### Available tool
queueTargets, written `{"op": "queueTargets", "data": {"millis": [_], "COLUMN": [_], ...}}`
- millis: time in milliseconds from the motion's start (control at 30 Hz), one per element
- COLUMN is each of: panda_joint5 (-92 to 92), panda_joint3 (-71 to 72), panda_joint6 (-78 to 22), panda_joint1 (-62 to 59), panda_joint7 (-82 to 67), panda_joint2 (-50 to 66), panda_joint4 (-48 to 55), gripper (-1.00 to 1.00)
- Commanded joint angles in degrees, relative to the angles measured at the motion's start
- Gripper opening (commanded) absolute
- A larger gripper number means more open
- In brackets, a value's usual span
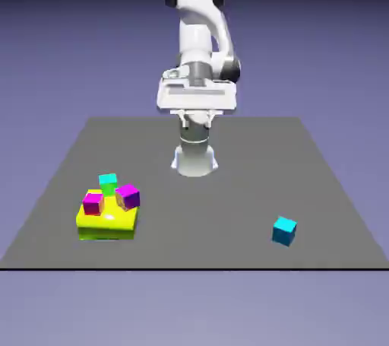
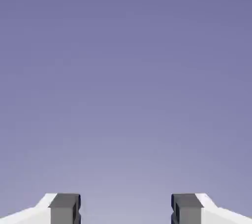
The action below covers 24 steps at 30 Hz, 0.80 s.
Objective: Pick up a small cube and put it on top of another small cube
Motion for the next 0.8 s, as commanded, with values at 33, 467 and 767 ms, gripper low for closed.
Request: {"op": "queueTargets", "data": {"millis": [33, 467, 767], "panda_joint5": [-0.4, -3.1, -4.7], "panda_joint3": [0.7, 4.9, 7.4], "panda_joint6": [-1.7, -12.9, -19.6], "panda_joint1": [2.0, 14.7, 22.3], "panda_joint7": [-1.7, -12.4, -18.8], "panda_joint2": [4.2, 31.1, 47.1], "panda_joint4": [2.0, 15.3, 23.1], "gripper": [0.00, 0.00, 0.00]}}
